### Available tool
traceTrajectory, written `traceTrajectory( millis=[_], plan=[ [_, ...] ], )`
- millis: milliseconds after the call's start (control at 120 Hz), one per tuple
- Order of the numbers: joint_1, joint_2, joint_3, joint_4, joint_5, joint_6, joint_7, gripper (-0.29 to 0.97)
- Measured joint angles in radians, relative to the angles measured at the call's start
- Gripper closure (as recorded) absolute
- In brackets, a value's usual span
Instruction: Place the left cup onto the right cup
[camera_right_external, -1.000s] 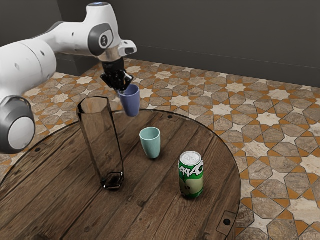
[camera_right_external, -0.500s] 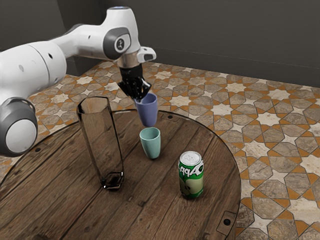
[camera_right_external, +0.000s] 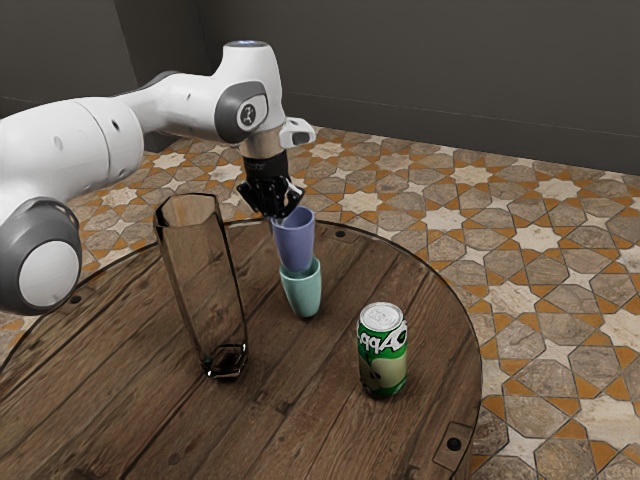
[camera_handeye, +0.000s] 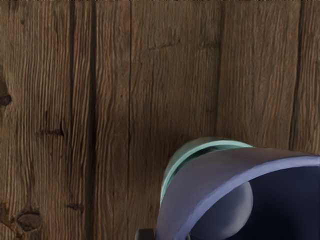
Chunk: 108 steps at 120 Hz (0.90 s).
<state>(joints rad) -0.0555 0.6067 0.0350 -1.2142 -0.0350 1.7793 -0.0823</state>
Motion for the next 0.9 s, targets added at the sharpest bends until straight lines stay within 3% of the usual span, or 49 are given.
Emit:
traceTrajectory(
  millis=[175,333,533,900],
  plan=[
    [-0.001,0.002,0.000,-0.018,0.002,0.047,-0.009,0.37],
    [-0.001,-0.008,0.000,-0.016,0.004,0.066,-0.015,0.17],
    [0.000,-0.113,0.000,-0.024,0.043,0.054,-0.020,0.07],
    [0.011,-0.423,0.002,-0.271,0.098,-0.094,-0.026,0.01]
  ],
)
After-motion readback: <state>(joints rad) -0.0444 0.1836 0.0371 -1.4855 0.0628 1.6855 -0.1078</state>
